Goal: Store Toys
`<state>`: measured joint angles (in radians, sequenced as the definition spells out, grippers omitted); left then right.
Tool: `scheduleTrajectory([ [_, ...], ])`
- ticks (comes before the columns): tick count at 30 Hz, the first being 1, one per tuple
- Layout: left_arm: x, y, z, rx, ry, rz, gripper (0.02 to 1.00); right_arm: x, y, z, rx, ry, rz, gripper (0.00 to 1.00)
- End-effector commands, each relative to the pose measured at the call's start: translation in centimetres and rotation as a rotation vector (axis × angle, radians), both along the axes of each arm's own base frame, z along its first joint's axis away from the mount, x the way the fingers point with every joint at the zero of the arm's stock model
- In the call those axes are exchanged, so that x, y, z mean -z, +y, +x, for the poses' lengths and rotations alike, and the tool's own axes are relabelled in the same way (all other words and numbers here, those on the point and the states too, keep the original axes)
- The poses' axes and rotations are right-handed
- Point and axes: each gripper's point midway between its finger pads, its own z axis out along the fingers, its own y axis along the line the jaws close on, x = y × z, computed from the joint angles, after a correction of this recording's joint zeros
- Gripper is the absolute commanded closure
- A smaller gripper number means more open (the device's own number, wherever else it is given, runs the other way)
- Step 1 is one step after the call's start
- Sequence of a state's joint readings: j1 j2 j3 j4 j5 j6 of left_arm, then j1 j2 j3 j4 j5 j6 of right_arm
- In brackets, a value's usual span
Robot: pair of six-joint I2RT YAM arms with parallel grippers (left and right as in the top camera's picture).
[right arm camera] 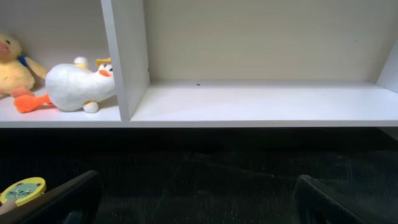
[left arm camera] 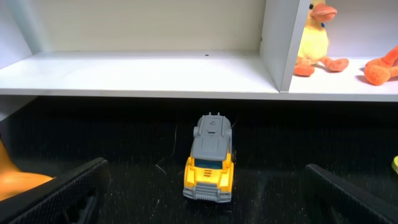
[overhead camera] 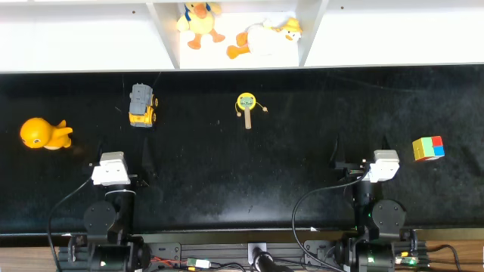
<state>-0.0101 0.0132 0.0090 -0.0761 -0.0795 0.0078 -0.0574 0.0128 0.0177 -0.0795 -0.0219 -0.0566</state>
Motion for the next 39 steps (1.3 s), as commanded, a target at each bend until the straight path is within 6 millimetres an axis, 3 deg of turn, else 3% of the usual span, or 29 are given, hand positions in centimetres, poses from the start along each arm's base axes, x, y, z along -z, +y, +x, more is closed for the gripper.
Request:
scheduleTrajectory([
  [1, -0.1, -0.3, 0.0, 0.017, -0.005, 0.021, 0.02, 0.4, 0.0, 0.0, -0.002, 0.001, -0.002, 0.005],
  [21, 0.0, -0.9, 0.0, 0.053, -0.002, 0.017, 0.02, 0.4, 0.0, 0.0, -0.002, 0.001, -0.002, 0.005],
  [28, -0.3, -1.0, -0.1, 0.049, 0.015, -0.058, 0.02, 0.4, 0.0, 0.0, -0.002, 0.001, -0.002, 0.005],
  [33, -1.7, -0.9, -0.5, 0.046, 0.059, -0.066, 0.02, 0.4, 0.0, 0.0, -0.002, 0.001, -0.002, 0.005],
  [39, -4.9, -0.8, -1.4, 0.038, 0.132, -0.071, 0.02, 0.4, 0.0, 0.0, -0.002, 0.001, -0.002, 0.007],
])
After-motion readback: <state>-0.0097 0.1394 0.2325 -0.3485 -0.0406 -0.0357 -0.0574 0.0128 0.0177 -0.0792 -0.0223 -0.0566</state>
